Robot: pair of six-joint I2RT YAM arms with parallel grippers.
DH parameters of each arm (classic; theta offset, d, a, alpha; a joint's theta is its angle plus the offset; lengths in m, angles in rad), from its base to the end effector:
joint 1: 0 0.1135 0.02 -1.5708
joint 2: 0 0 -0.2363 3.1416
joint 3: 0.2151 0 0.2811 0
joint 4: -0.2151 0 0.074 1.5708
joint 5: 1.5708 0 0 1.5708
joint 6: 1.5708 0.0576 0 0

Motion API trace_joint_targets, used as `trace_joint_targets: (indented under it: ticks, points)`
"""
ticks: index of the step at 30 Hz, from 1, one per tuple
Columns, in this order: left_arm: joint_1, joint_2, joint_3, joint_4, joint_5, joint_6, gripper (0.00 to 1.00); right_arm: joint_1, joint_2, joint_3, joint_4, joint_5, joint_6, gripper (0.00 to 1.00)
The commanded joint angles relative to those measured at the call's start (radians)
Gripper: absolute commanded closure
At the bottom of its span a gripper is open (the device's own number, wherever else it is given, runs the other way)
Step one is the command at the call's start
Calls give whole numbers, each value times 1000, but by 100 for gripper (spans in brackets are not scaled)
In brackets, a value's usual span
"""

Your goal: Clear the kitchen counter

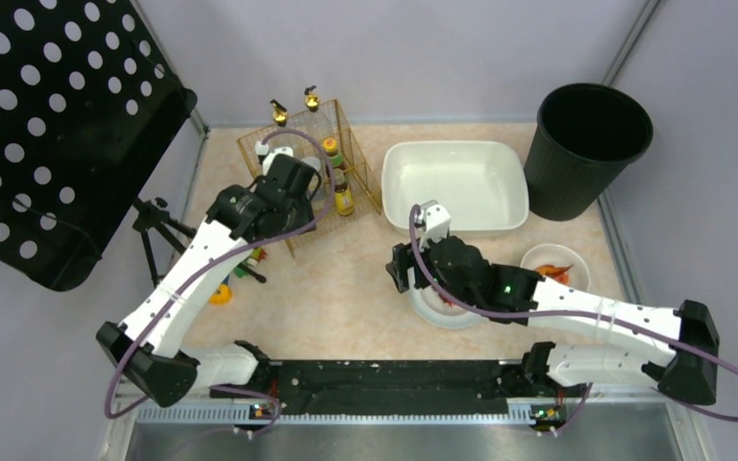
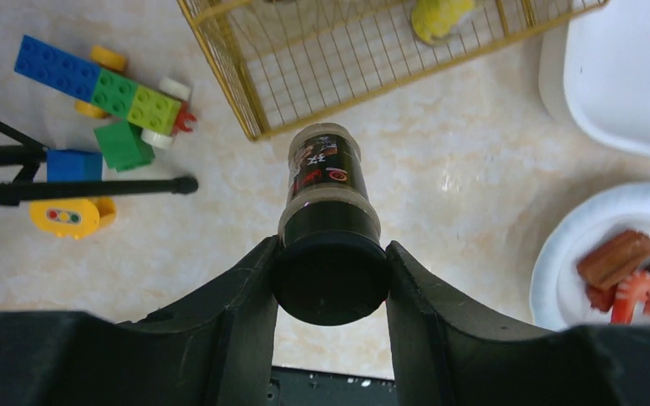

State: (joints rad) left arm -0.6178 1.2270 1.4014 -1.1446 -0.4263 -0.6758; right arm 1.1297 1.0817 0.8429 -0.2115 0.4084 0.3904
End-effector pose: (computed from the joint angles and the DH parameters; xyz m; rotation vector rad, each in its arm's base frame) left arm 0.2354 -0.1381 0.3384 -0.2318 2.4098 -0.0336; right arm 0.1506 0.2653 0.2602 -0.4827 1.9686 0.5670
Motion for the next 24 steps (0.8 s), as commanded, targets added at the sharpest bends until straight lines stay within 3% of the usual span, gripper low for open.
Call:
trace_joint_targets:
  ticks: [1, 9, 24]
  points:
    - [111, 64, 83, 118, 72, 145, 100, 12, -63, -31, -11, 18, 23, 27]
    - [206, 219, 149, 184, 137, 192, 100, 12, -146, -99, -25, 2, 55, 27]
    - [268, 408, 154, 248, 219, 212, 100, 12, -167, -99, -44, 14, 53, 27]
